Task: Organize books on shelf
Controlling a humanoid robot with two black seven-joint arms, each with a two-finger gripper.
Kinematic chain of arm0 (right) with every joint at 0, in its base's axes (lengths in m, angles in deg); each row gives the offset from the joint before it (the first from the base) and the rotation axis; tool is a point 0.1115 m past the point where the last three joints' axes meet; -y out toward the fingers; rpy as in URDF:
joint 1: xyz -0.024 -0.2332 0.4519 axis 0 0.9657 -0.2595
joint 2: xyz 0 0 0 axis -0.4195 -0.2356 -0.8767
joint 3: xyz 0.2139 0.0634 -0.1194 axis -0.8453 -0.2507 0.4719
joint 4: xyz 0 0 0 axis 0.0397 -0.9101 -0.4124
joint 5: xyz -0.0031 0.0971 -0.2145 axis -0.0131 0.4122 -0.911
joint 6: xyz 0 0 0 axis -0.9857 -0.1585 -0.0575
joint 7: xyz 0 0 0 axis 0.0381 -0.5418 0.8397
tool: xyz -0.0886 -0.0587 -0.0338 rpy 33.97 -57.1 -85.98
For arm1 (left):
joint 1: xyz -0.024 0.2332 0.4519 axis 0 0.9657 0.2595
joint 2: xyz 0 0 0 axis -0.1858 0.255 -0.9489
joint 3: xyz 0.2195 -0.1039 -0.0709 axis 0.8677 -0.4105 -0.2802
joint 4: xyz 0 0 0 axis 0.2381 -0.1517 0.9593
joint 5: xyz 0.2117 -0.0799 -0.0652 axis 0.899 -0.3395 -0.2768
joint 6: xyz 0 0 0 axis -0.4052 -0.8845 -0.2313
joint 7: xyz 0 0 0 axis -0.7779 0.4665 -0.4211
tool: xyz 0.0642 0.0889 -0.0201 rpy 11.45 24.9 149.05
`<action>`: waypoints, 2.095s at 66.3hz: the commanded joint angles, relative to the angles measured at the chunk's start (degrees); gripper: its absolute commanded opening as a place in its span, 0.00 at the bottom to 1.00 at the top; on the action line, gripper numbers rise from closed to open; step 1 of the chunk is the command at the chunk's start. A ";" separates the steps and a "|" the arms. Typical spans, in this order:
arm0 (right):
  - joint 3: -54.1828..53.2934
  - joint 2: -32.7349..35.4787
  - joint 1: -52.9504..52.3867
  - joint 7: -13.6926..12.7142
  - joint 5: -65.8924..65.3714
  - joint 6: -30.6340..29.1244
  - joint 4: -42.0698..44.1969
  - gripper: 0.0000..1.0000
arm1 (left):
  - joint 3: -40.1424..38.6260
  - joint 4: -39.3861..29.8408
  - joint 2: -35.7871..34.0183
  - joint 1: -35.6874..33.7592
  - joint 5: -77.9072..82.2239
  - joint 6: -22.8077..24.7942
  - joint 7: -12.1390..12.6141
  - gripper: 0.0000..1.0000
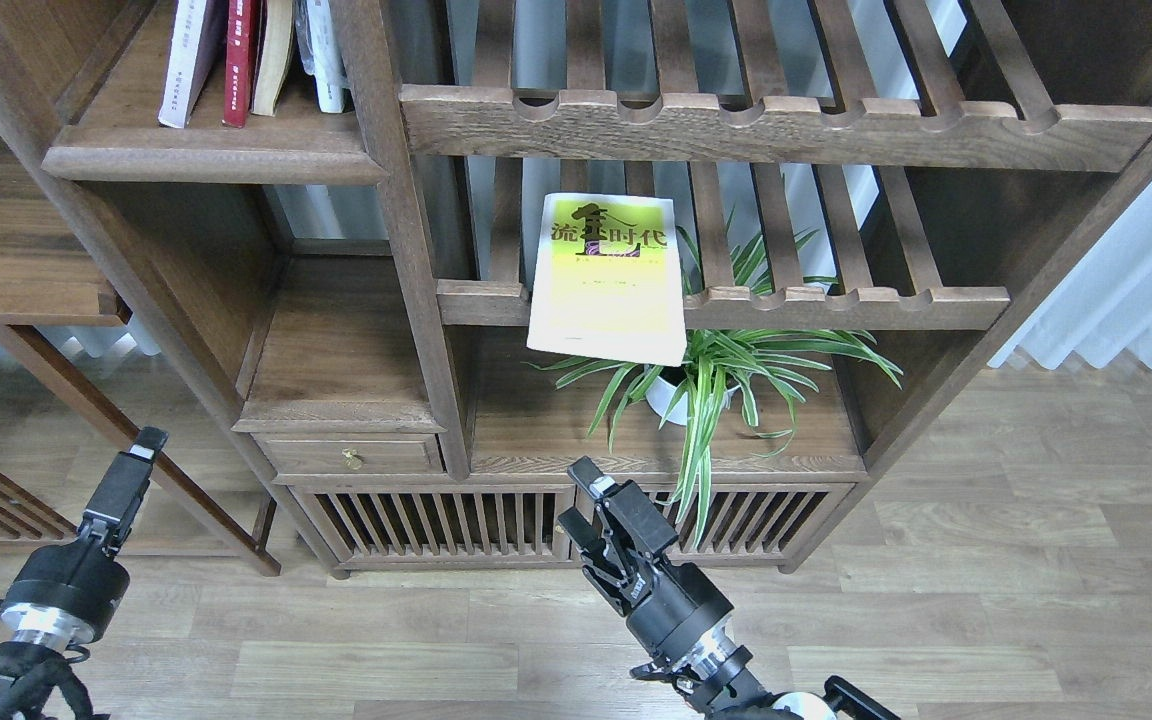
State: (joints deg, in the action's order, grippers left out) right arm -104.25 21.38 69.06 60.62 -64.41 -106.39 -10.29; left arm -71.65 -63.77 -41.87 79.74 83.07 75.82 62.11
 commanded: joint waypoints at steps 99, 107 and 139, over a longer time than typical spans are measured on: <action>1.85 0.00 -18.01 0.00 6.24 7.06 14.94 0.99 | -4.92 0.87 -3.78 2.36 -2.02 0.00 0.09 1.00; 1.67 0.00 -19.77 0.00 6.77 9.00 16.26 0.99 | -4.92 0.87 -3.78 2.36 -2.02 0.00 0.18 1.00; 1.41 0.00 -26.63 0.00 9.93 10.93 20.39 0.99 | -5.27 0.78 -3.87 2.36 -2.02 0.00 0.44 1.00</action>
State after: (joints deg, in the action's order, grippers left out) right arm -102.74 21.38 44.10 60.61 -55.46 -95.48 8.40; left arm -76.92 -62.91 -45.65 82.09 81.06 75.82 62.54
